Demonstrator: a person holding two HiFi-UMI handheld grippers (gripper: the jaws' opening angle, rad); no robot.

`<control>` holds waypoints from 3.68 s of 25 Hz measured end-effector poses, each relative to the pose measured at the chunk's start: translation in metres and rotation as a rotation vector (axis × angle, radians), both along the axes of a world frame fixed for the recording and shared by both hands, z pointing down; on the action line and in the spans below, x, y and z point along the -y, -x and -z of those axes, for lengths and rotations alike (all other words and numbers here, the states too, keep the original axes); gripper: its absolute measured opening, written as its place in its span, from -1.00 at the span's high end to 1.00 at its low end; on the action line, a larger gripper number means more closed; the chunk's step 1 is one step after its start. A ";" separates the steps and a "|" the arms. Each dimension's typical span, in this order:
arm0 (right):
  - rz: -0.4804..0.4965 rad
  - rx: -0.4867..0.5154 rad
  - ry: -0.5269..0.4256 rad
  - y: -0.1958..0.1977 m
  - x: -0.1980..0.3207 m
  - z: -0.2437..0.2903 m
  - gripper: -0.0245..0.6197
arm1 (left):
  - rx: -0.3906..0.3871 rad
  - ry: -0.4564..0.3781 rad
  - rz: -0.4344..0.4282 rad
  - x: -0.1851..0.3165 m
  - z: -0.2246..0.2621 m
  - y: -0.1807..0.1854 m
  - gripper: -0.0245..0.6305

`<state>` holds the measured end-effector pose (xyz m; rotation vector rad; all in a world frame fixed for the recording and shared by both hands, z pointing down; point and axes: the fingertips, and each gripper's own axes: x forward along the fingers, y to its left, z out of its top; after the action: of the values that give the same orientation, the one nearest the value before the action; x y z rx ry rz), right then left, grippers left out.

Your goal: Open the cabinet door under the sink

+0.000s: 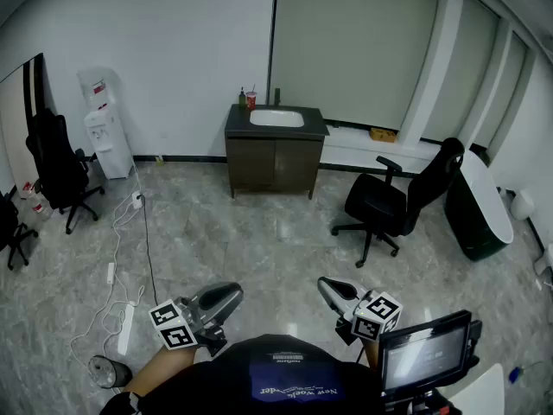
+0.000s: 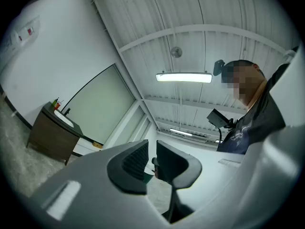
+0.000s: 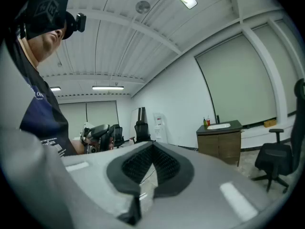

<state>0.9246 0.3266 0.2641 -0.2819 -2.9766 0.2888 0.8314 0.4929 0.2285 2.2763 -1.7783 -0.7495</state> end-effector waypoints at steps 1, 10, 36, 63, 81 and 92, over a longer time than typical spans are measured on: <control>0.002 0.000 -0.001 0.000 -0.001 0.000 0.92 | 0.012 0.004 0.009 0.000 0.001 0.001 0.76; -0.007 -0.011 -0.012 0.000 0.001 -0.001 0.92 | 0.129 0.145 0.147 0.008 -0.010 0.015 0.93; 0.014 -0.011 -0.025 0.114 -0.055 0.006 0.92 | 0.072 0.126 0.212 -0.082 -0.013 0.120 0.93; 0.167 0.011 -0.095 0.203 0.181 -0.006 0.92 | 0.065 0.167 0.275 0.176 -0.010 0.178 0.93; 0.059 -0.043 -0.094 0.342 0.270 -0.036 0.92 | 0.039 0.179 0.134 0.283 -0.037 0.328 0.93; -0.009 -0.043 -0.122 0.498 0.283 -0.024 0.92 | 0.077 0.173 0.074 0.296 -0.022 0.495 0.93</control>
<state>0.4270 0.0439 0.2879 -0.2451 -2.9382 0.1120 0.3362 0.1974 0.2502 2.1653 -1.8894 -0.5031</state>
